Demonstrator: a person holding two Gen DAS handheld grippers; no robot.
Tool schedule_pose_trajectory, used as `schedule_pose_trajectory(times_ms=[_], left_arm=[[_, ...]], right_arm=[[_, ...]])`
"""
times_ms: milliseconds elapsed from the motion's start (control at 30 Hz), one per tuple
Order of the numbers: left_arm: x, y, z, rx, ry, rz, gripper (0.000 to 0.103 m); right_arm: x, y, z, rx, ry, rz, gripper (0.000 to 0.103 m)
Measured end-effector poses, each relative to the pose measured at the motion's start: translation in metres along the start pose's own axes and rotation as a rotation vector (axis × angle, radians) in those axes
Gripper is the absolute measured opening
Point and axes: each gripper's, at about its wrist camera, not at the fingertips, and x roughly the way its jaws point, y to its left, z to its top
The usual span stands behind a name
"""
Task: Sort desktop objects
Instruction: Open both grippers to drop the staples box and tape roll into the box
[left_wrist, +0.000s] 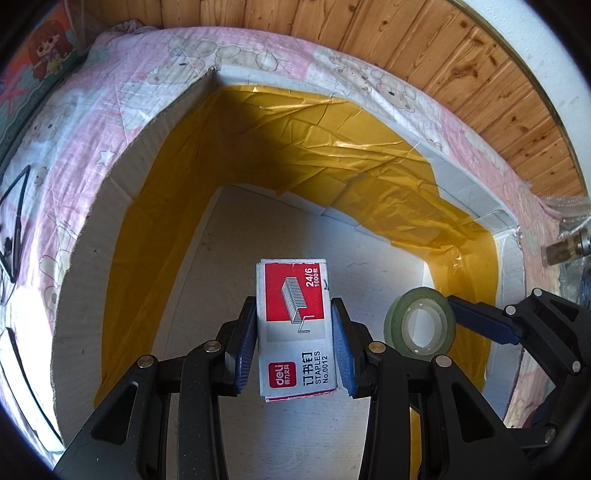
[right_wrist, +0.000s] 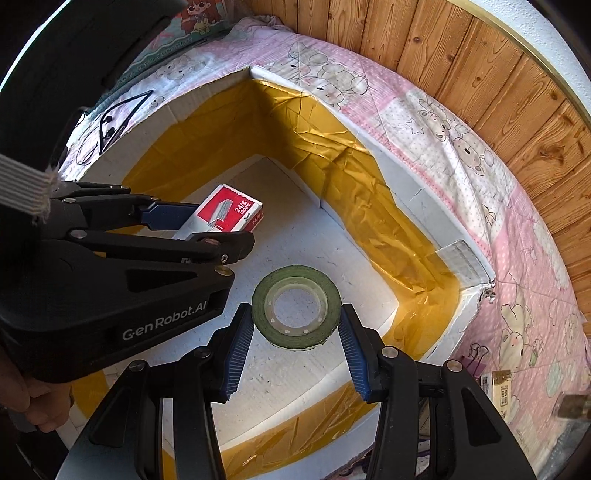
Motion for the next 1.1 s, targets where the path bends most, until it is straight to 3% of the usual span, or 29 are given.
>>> schedule_pose_trajectory(times_ms=[167, 467, 1100], left_arm=[[0.011, 0.001, 0.002, -0.003, 0.040, -0.005, 0.040], [0.015, 0.003, 0.004, -0.011, 0.041, 0.001, 0.041], [-0.001, 0.004, 0.009, -0.030, 0.016, -0.030, 0.046]], right_arm=[[0.004, -0.001, 0.009, -0.012, 0.027, -0.025, 0.049], [0.013, -0.007, 0.018, -0.039, 0.068, -0.066, 0.049], [0.002, -0.016, 0.007, -0.026, 0.034, -0.056, 0.055]])
